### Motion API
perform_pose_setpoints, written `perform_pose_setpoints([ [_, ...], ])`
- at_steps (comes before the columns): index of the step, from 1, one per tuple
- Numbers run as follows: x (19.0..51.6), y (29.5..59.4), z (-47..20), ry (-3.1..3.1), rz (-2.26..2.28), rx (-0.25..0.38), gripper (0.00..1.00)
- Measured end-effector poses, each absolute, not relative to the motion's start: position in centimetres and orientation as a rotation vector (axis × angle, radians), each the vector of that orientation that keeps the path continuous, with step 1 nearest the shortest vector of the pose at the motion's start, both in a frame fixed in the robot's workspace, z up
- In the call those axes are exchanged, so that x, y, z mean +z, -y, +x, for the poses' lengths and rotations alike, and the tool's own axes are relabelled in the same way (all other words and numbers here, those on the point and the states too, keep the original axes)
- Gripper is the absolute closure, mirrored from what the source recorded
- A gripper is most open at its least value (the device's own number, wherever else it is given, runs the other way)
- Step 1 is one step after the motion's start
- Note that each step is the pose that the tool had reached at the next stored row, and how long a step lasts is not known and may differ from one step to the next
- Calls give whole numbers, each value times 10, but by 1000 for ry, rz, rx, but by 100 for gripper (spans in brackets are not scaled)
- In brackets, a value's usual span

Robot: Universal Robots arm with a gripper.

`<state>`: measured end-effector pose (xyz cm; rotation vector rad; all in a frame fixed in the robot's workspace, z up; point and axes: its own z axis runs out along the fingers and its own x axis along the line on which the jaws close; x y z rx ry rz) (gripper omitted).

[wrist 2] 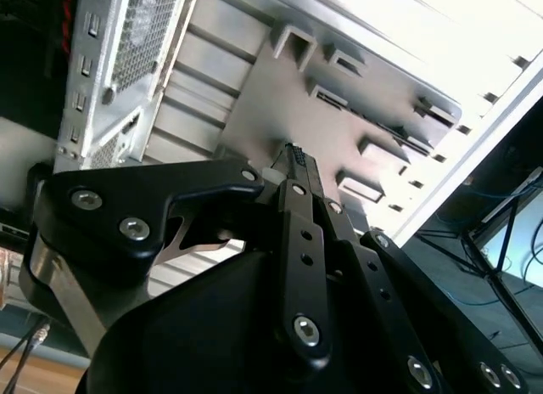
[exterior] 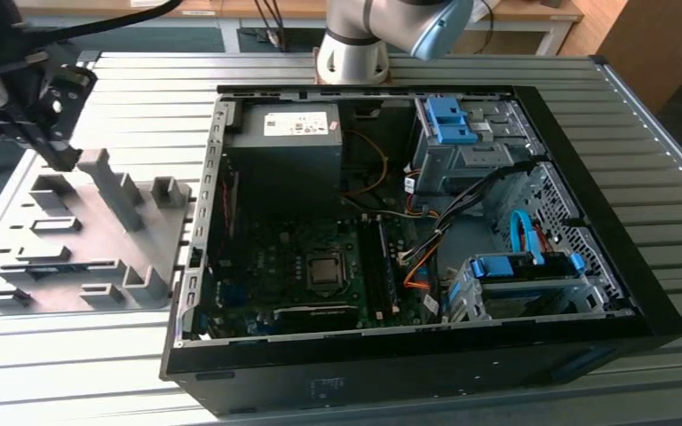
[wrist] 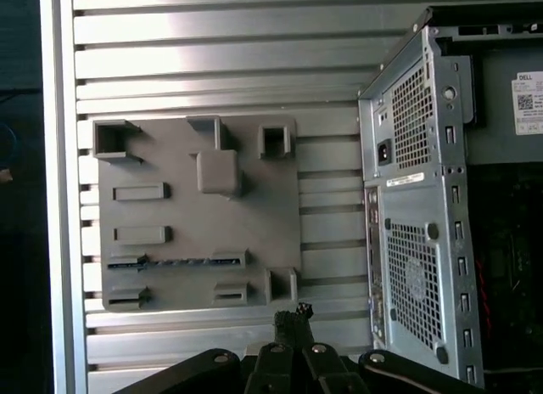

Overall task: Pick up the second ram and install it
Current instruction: 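Reach for the second ram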

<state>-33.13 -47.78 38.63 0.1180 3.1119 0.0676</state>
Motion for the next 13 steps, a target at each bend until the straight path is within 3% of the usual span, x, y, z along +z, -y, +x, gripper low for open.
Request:
perform_pose_setpoints([
  [13,364,478,-363,-3112,118,67,90],
])
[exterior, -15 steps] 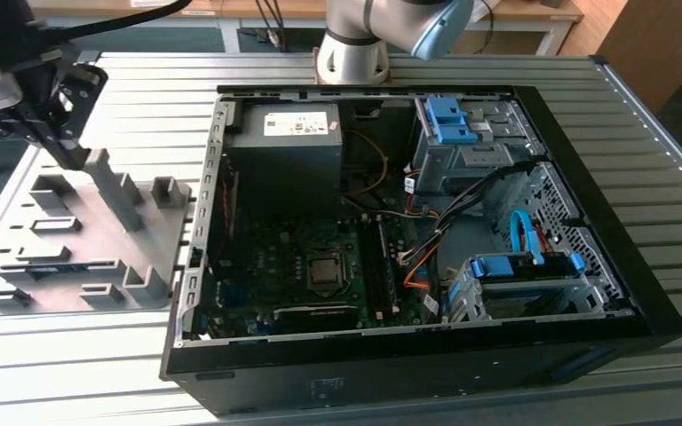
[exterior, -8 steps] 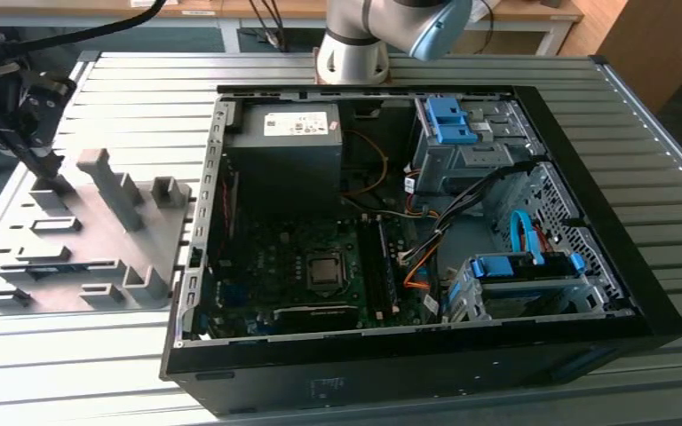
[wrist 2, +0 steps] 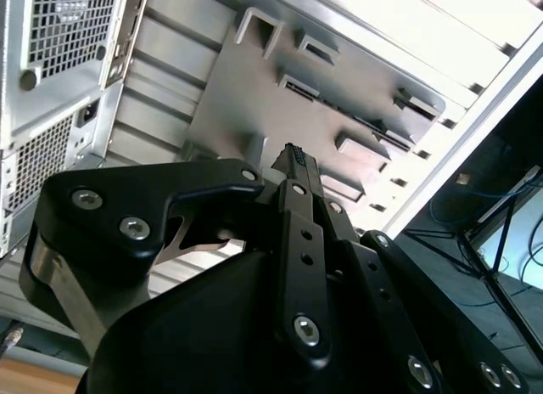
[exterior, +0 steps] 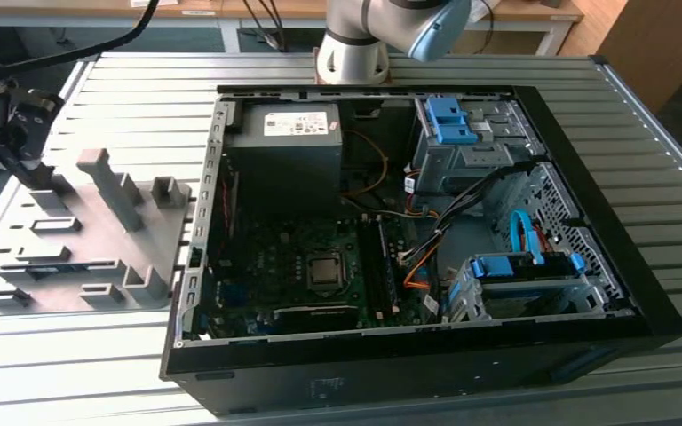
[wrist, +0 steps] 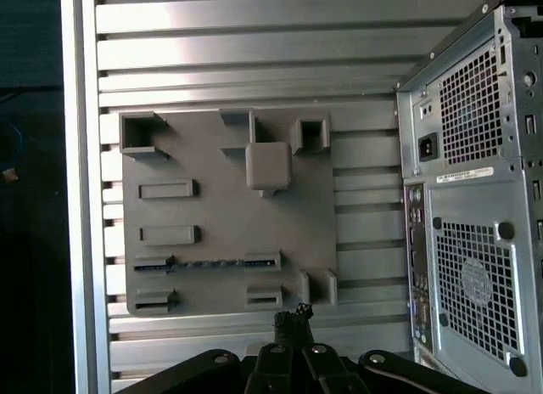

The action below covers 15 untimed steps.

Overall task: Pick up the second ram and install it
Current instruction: 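Reach for the second ram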

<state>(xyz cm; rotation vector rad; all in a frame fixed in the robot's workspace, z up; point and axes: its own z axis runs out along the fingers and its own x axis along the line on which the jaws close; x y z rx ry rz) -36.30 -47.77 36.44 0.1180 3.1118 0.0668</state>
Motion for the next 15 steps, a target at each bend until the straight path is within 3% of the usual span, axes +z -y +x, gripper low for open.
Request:
perform_pose_setpoints([
  [15,340,478,-372,-3112,118,66,90],
])
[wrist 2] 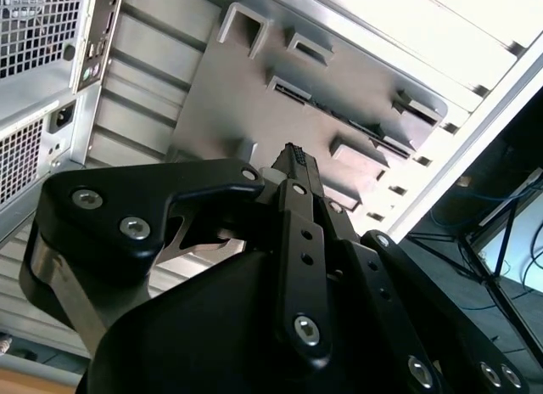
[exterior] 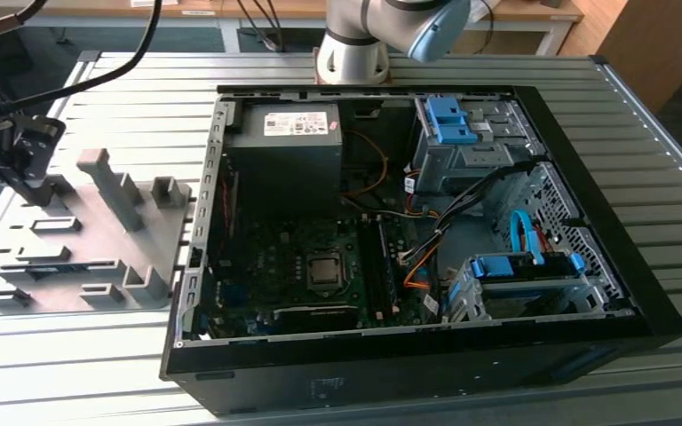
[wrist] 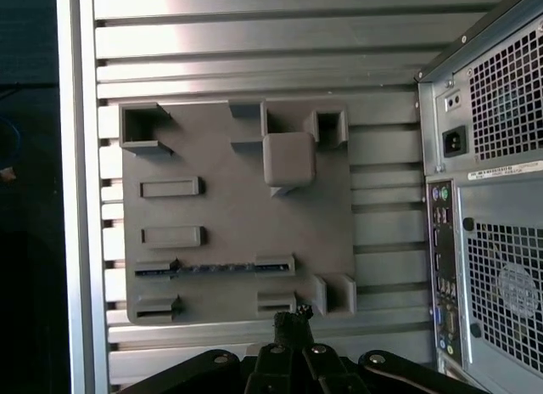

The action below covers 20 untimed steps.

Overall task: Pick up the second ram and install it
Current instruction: 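Reach for the second ram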

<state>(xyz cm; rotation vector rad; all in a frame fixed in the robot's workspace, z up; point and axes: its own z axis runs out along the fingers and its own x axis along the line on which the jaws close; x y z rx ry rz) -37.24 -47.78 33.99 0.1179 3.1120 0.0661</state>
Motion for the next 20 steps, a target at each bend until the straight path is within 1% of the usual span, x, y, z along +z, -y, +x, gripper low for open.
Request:
perform_pose_setpoints([
  [20,315,478,-382,-3112,118,66,90],
])
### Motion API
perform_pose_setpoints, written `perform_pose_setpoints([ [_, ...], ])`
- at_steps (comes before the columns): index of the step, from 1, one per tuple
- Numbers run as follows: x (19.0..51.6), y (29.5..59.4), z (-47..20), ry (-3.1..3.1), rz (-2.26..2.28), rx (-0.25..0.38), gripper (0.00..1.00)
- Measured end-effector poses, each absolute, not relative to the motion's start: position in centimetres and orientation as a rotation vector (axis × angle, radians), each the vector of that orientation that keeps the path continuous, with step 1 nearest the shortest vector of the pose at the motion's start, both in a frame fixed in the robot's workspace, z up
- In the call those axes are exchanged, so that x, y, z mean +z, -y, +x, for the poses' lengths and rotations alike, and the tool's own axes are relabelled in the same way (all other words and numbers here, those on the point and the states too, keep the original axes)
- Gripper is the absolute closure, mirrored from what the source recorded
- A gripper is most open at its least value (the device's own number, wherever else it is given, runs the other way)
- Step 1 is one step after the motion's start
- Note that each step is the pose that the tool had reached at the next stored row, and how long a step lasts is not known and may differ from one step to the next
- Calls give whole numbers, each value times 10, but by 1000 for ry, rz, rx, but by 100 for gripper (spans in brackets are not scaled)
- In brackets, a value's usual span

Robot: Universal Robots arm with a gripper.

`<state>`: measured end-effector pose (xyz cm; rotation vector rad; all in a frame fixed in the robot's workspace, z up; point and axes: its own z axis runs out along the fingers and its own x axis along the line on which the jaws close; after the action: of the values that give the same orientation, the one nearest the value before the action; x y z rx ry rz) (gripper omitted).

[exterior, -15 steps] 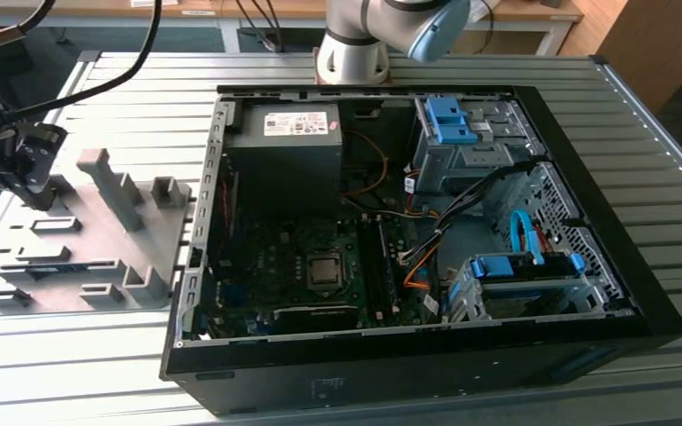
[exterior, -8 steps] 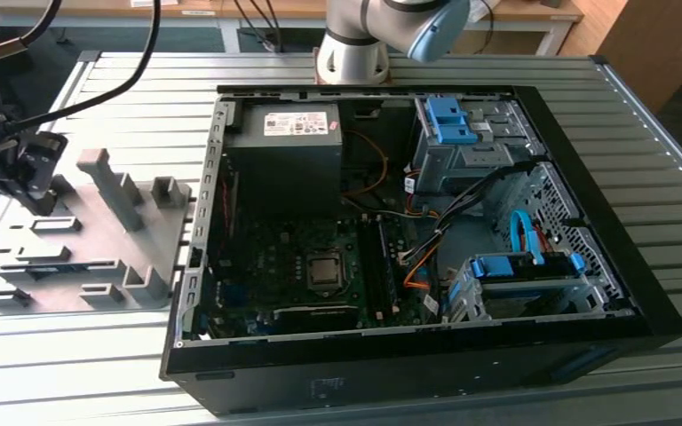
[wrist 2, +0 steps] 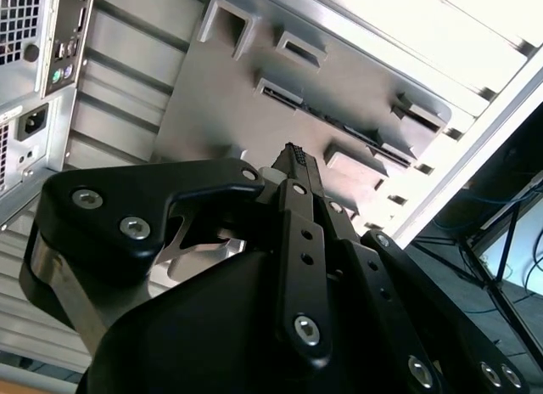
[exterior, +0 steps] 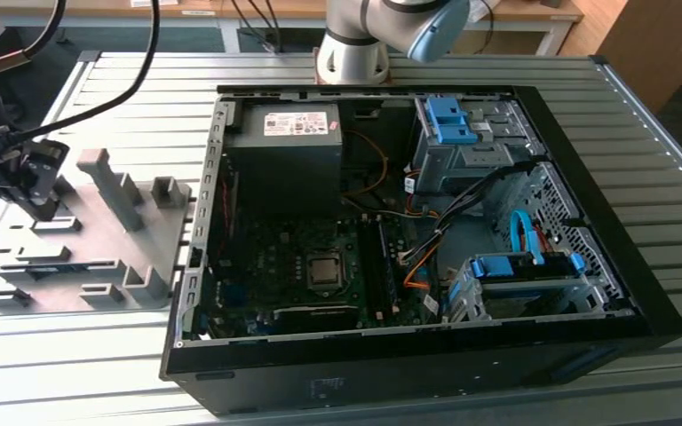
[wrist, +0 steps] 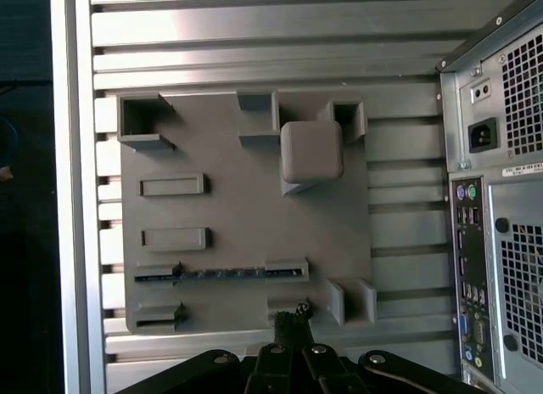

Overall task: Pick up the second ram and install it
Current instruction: 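Reach for the second ram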

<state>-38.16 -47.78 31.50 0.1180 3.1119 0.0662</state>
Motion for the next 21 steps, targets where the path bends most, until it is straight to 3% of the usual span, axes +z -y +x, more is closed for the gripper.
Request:
perform_pose_setpoints([
  [21,284,478,-393,-3113,118,66,90],
])
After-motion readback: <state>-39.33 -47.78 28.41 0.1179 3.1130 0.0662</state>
